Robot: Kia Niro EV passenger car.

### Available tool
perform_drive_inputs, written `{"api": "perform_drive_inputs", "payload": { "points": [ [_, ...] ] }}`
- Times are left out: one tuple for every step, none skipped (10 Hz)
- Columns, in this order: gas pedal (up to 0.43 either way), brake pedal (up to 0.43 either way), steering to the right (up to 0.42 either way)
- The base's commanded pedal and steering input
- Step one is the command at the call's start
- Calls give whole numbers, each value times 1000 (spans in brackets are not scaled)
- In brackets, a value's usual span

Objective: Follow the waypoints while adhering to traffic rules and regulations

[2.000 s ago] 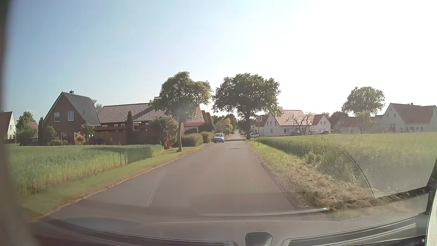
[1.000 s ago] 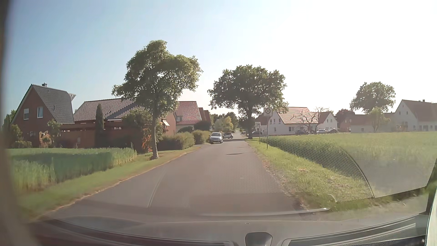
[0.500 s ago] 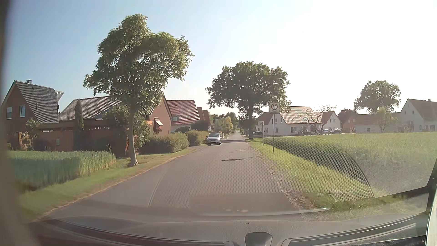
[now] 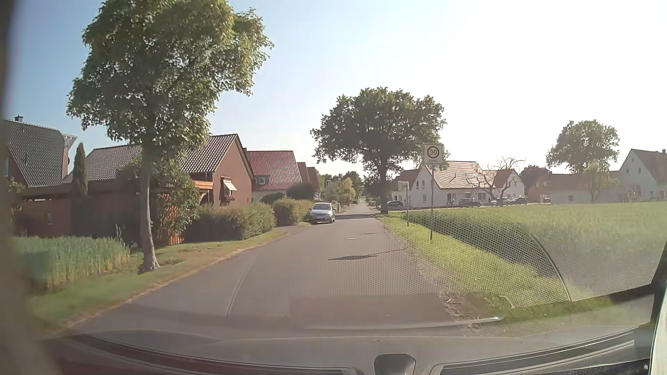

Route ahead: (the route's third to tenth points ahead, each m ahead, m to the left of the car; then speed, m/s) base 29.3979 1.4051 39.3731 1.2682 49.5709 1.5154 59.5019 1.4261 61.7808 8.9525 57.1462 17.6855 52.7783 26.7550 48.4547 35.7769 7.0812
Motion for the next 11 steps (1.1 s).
{"api": "perform_drive_inputs", "payload": {
  "points": [
    [67, 6, 4],
    [47, 6, 4],
    [47, 6, 4],
    [47, 6, 4],
    [47, 6, 4],
    [47, 6, 4],
    [47, 6, 4],
    [67, 6, 2],
    [79, 6, 0],
    [79, 6, -5],
    [79, 6, -3]
  ]
}}
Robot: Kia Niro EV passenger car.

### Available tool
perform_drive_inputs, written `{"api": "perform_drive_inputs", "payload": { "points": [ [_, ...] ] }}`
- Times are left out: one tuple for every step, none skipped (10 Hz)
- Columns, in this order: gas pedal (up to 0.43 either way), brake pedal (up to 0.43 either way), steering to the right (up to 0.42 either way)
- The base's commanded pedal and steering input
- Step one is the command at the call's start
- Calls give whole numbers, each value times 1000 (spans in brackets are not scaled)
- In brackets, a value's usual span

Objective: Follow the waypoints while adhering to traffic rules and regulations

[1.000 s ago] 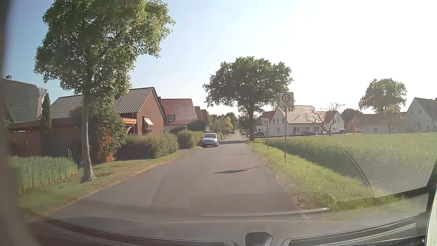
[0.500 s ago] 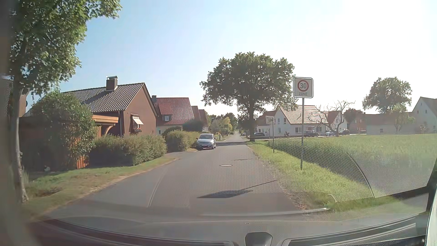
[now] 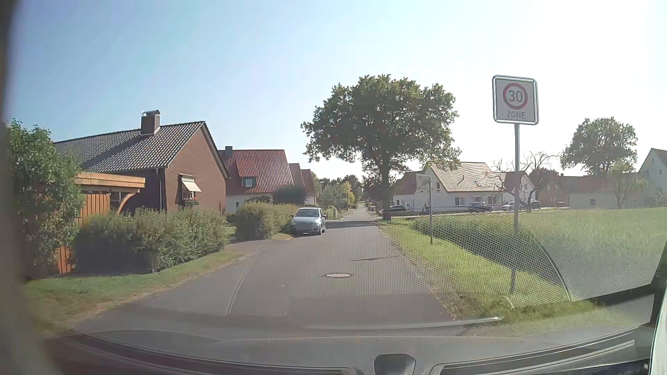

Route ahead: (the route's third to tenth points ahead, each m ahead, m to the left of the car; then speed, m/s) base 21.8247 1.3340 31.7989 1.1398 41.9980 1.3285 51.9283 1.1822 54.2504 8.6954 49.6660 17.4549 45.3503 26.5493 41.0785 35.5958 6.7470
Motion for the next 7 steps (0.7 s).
{"api": "perform_drive_inputs", "payload": {
  "points": [
    [79, 6, -2],
    [79, 6, -1],
    [79, 6, 0],
    [79, 6, 0],
    [79, 6, 1],
    [79, 6, 0],
    [79, 6, 0]
  ]
}}
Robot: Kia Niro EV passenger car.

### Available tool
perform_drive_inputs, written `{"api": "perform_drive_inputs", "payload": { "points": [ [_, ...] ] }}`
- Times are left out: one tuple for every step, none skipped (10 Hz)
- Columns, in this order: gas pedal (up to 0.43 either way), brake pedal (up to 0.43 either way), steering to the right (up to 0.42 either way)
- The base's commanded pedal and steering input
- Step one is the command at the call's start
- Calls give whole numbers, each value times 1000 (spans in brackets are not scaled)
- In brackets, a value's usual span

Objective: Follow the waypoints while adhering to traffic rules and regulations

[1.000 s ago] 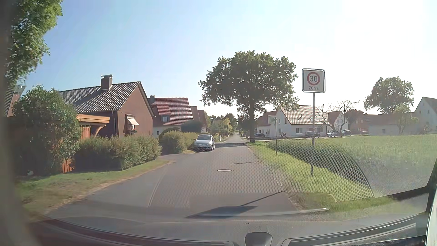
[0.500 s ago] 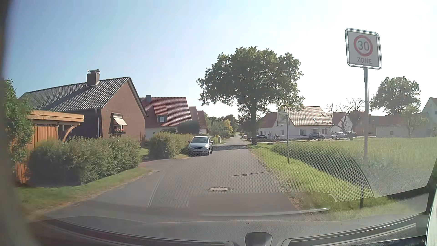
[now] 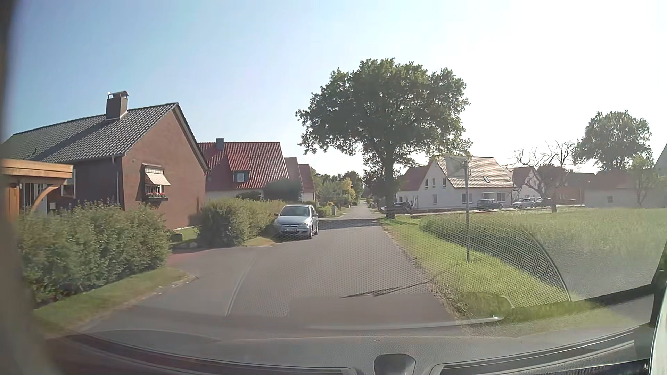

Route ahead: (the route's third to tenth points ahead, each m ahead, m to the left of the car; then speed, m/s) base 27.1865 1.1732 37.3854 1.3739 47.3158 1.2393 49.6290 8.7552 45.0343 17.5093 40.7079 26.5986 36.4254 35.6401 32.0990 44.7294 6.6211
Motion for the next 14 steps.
{"api": "perform_drive_inputs", "payload": {
  "points": [
    [79, 6, 0],
    [79, 6, 1],
    [79, 6, 0],
    [79, 6, 0],
    [79, 6, 0],
    [79, 6, 0],
    [79, 6, 0],
    [67, 6, 0],
    [67, 6, 0],
    [67, 6, 1],
    [59, 6, 3],
    [47, 12, 4],
    [47, 6, 4],
    [39, 6, 4]
  ]
}}
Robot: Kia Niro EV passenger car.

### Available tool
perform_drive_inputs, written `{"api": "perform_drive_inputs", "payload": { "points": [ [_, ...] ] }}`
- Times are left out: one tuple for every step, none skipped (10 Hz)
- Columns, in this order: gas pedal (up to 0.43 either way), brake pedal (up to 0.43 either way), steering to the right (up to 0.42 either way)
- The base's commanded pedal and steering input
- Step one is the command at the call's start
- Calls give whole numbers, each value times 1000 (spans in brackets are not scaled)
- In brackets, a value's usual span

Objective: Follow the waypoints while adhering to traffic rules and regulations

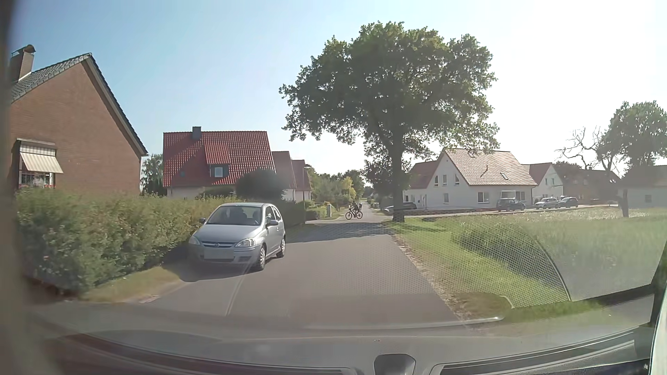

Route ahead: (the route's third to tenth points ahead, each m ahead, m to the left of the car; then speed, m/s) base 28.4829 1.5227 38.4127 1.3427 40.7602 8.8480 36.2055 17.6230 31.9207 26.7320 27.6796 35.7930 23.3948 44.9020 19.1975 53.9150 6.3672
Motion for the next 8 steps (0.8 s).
{"api": "perform_drive_inputs", "payload": {
  "points": [
    [39, 6, 4],
    [28, 6, 6],
    [39, 6, 8],
    [39, 12, 10],
    [39, 6, 9],
    [39, 6, 10],
    [47, 6, 9],
    [47, 6, 9]
  ]
}}
